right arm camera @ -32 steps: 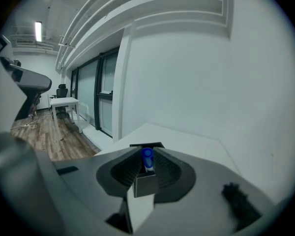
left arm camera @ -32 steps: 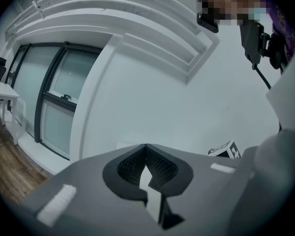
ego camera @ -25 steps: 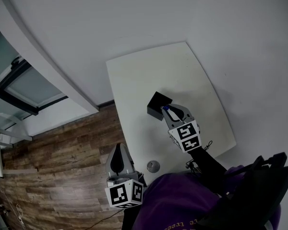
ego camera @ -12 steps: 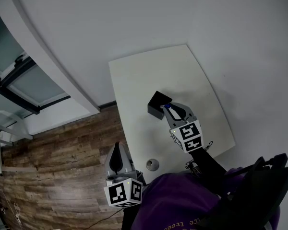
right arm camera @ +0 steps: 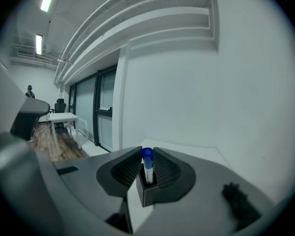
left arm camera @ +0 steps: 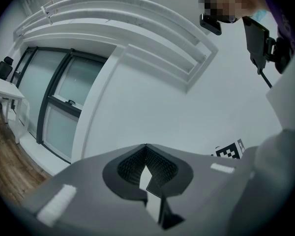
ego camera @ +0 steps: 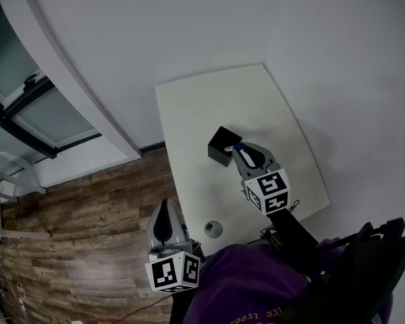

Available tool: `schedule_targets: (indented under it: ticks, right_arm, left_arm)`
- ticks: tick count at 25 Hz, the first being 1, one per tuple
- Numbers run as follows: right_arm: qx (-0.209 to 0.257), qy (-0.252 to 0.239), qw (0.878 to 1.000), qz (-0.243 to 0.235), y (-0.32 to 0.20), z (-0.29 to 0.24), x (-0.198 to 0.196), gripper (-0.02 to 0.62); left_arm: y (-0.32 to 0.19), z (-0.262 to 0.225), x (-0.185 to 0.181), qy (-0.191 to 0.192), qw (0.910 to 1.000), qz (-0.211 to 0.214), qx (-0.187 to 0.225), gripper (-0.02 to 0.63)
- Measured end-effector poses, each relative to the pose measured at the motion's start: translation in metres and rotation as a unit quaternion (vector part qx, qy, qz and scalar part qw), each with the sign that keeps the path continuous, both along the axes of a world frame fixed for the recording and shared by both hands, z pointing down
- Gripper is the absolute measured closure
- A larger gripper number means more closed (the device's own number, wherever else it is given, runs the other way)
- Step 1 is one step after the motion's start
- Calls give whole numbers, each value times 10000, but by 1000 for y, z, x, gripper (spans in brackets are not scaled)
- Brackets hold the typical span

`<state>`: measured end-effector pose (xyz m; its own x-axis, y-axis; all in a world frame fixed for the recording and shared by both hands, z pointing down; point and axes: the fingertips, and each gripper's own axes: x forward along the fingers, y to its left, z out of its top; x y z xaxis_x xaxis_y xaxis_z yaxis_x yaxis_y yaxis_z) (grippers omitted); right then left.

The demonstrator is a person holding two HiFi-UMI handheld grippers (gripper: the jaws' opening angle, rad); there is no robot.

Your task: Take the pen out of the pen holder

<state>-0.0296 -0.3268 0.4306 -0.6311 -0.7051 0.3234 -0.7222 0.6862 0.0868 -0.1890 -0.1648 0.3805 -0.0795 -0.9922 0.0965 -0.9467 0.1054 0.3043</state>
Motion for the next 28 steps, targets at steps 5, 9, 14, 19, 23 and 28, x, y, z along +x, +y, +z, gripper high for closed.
schedule_targets:
  ticks: [5,9,14,19,23,28]
  right_arm:
    - [84,-77,9999,66,3,-9,5,518]
    - [155,-134,9997,99,7,-17,9,518]
    - [226,-254,9993,158,15,-27,15,518]
    - [284,-326,9988,225,21,-33,24,517]
    - [321,-386,9984,270,26,-38,29,518]
    - [375,-495,9975,324,33,-44,36,518]
  left_arm:
    - [6,-1,1,61,10000,-25,-32,600]
    - [8,-1,4,58,10000,33,-32,600]
    - [11,-3,10,36,9999,133,-11,600]
    - [14,-3,17,53,9998,211,-30,600]
    - [16,-4,21,39,9996,271,-15,600]
    - [19,-4,26,31,9994,334,-7,600]
